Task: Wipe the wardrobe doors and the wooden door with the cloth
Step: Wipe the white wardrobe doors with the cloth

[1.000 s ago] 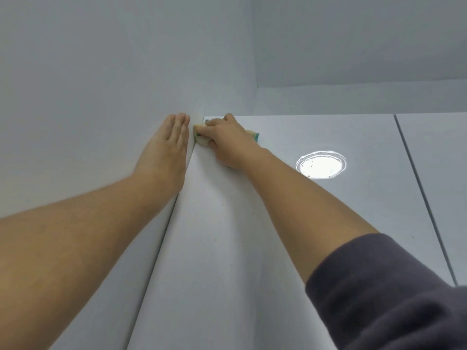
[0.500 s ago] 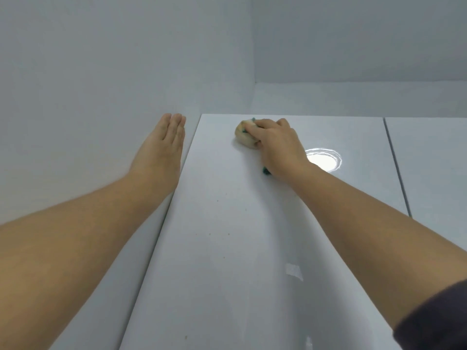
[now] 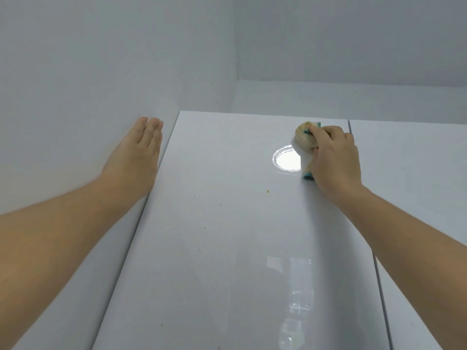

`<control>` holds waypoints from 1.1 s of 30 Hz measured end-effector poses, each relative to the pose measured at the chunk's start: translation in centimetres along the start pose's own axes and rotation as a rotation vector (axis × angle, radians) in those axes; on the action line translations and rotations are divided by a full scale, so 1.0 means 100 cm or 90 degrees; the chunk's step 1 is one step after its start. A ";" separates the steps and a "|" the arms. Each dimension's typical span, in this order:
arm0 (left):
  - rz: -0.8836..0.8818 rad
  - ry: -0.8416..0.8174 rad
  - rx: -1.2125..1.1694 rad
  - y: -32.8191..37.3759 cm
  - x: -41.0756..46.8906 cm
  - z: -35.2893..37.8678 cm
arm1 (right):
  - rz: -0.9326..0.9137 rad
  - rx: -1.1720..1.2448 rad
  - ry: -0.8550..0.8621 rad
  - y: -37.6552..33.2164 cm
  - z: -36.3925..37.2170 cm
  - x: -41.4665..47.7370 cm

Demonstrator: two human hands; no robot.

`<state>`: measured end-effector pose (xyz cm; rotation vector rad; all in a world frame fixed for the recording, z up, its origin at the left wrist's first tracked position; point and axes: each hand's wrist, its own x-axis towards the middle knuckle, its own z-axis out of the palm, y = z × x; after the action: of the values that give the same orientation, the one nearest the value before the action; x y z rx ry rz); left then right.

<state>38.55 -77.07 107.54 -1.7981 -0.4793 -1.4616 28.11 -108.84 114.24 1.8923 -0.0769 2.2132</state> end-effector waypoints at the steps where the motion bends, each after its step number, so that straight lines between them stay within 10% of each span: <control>1: 0.002 -0.004 -0.001 0.000 -0.001 -0.001 | 0.015 -0.009 0.004 0.004 -0.003 -0.003; 14: 0.052 -0.038 0.024 0.000 -0.011 -0.007 | 0.214 -0.057 0.027 -0.003 -0.010 -0.036; 33: 0.033 -0.031 -0.010 -0.002 -0.013 0.000 | -0.083 0.040 -0.057 -0.160 0.049 -0.002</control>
<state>38.05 -76.76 106.39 -1.8475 -0.4431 -1.3927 36.15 -94.18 113.16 1.9695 0.0984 2.0686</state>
